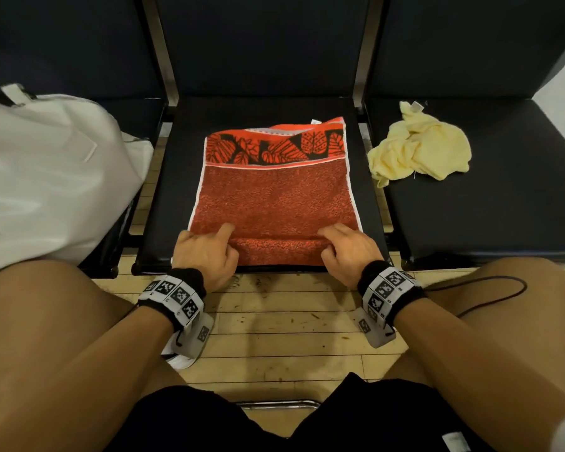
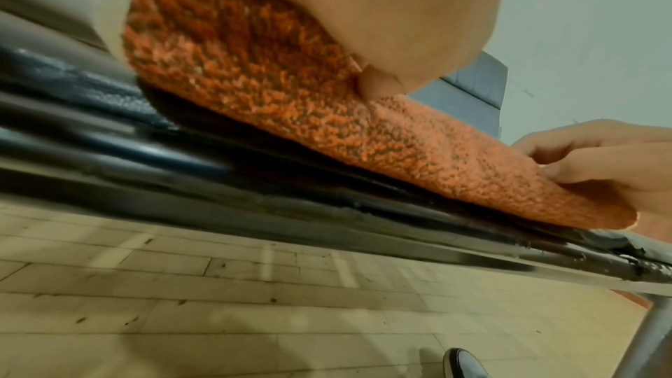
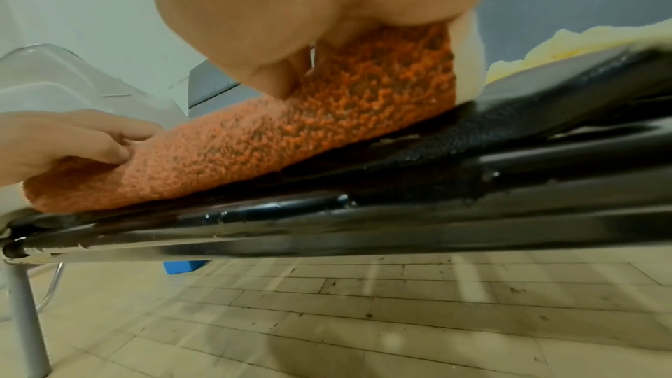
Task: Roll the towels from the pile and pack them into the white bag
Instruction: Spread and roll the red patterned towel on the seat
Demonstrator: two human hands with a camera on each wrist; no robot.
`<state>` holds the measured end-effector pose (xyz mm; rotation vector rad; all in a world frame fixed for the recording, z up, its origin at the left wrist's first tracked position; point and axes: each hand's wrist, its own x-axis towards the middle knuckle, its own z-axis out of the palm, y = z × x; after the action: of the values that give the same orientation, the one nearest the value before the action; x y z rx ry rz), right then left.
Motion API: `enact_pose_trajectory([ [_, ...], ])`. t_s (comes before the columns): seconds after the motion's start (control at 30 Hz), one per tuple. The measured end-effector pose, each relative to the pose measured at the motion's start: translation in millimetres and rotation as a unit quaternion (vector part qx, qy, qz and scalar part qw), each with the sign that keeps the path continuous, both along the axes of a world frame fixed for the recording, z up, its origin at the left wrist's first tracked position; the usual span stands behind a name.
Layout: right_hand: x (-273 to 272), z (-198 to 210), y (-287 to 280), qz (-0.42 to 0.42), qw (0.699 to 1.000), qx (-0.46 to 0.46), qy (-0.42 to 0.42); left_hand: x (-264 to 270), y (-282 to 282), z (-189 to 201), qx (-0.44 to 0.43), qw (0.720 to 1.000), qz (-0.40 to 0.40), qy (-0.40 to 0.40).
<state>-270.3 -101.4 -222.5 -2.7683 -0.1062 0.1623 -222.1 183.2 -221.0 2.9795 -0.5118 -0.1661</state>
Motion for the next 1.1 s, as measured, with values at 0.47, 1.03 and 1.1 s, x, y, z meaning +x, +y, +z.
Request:
enact_pose_trajectory([
  [0.47,-0.5,-7.3,2.7,0.068,0.992,-0.087,-0.059,-4.7,-1.3,-9.7,-0.008,0.997,-0.045,-0.055],
  [1.03,10.3,-7.0,-0.2,0.024,0.983,-0.042,-0.175,4.7,1.1,-8.5,-0.037,0.994,-0.015,-0.103],
  [1.1,9.8,-9.8,0.3,0.032,0.981,-0.059,-0.184,5.5,1.3,-10.8,-0.038,0.991,-0.035,-0.122],
])
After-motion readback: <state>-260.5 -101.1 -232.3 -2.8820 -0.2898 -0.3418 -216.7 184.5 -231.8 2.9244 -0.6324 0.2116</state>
